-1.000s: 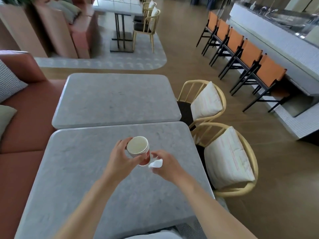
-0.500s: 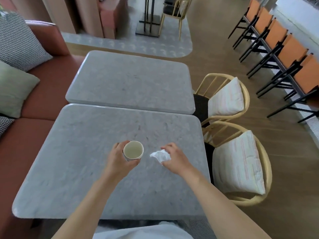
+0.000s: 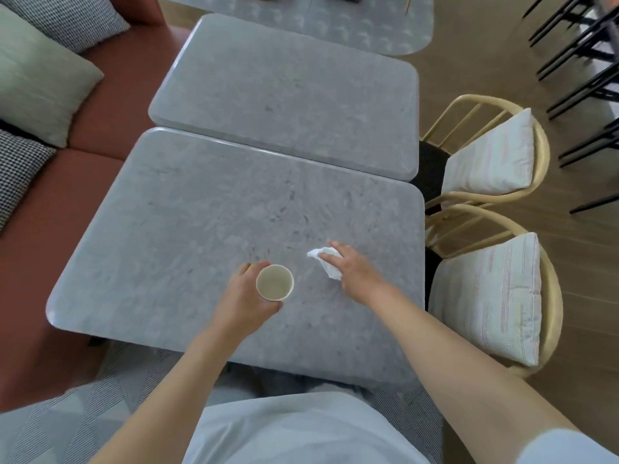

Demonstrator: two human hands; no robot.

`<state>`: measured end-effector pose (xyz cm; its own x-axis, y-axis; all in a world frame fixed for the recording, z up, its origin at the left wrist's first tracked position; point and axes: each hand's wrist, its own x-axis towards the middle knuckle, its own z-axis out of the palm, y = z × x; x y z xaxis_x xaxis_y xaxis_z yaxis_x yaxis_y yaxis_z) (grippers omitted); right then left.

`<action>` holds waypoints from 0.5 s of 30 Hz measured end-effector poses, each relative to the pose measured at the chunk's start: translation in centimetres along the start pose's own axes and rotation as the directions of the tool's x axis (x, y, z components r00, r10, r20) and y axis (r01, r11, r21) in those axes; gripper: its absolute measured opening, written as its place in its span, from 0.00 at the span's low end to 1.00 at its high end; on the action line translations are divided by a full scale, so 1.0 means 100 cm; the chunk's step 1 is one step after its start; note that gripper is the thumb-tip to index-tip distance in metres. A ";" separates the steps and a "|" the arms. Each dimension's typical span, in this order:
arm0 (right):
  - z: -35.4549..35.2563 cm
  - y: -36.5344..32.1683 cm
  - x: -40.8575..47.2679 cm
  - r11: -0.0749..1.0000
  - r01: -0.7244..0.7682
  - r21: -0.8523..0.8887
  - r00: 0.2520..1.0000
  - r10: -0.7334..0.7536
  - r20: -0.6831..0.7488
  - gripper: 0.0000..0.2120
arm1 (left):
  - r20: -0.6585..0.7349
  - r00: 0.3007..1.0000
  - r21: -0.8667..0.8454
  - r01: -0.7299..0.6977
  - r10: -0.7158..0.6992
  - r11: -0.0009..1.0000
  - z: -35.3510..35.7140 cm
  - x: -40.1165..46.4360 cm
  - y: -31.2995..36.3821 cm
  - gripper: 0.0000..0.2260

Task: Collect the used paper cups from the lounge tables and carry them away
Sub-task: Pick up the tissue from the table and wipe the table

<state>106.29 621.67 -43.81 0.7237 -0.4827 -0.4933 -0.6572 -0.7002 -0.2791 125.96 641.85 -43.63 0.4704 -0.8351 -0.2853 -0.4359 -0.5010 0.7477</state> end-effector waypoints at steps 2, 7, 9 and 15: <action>0.002 0.000 0.002 0.993 0.039 -0.115 0.999 -0.035 0.036 0.42 | 0.005 1.000 0.010 0.010 -0.010 1.000 0.005 -0.006 -0.002 0.33; 0.011 0.008 -0.003 0.972 0.088 -0.220 0.992 -0.066 0.108 0.44 | 0.049 0.998 0.025 0.024 -0.026 0.999 0.015 -0.014 -0.001 0.33; 0.017 0.011 -0.008 0.977 0.056 -0.205 0.991 -0.029 0.133 0.41 | 0.072 0.997 0.026 0.026 -0.028 0.999 0.018 -0.016 0.000 0.33; 0.039 0.009 -0.022 0.978 -0.004 -0.207 0.998 0.019 0.068 0.23 | 0.112 0.994 0.065 0.009 -0.016 0.998 0.032 -0.021 0.006 0.33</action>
<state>103.29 624.15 -46.21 0.6954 -0.4590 -0.5530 -0.6025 -0.7918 -0.1004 122.27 642.54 -44.53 0.3887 -0.8470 -0.3626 -0.4804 -0.5221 0.7047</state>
